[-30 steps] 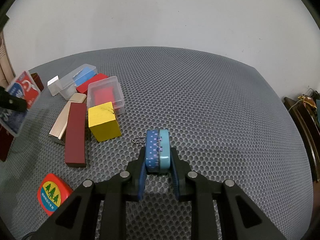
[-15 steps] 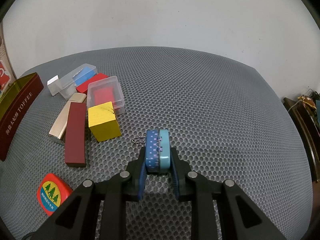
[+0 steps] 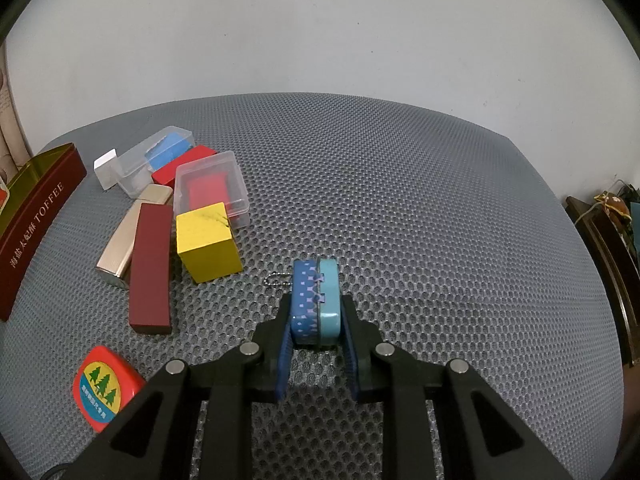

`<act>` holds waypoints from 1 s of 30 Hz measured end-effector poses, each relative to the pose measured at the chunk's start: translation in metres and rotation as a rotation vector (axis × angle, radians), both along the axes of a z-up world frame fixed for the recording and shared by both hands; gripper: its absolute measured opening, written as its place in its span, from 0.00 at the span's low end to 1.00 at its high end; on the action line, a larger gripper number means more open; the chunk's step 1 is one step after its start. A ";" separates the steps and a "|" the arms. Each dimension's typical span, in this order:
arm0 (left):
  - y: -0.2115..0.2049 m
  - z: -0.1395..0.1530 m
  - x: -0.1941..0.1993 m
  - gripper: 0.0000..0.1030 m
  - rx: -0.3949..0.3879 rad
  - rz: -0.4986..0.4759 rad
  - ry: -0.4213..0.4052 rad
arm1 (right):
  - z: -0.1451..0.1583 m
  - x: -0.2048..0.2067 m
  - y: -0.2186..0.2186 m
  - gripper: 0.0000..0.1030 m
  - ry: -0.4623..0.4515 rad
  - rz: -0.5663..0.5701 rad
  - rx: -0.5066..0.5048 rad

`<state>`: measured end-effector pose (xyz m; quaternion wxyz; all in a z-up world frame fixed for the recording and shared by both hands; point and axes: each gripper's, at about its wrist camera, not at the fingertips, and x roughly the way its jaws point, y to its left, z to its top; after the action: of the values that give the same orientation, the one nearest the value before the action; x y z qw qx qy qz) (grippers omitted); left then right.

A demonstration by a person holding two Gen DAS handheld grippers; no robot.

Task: Organize rigid objects
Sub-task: 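Carry the clear box into the gold tin and open the left gripper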

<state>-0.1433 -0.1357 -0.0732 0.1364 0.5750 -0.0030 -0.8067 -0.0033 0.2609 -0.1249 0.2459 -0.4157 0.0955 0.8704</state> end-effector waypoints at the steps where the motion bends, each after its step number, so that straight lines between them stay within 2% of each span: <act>1: -0.002 -0.003 -0.001 0.30 -0.002 -0.006 -0.005 | 0.000 0.000 -0.001 0.21 0.000 0.000 0.000; 14: -0.020 -0.026 -0.009 0.30 -0.014 -0.020 -0.033 | 0.000 0.000 -0.002 0.21 -0.001 -0.001 0.002; 30: -0.015 -0.024 -0.011 0.33 -0.001 -0.034 -0.008 | 0.003 0.000 -0.007 0.21 -0.005 -0.001 0.007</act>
<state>-0.1539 -0.1511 -0.0976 0.1230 0.5780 -0.0137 -0.8066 -0.0035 0.2536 -0.1215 0.2479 -0.4168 0.0920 0.8697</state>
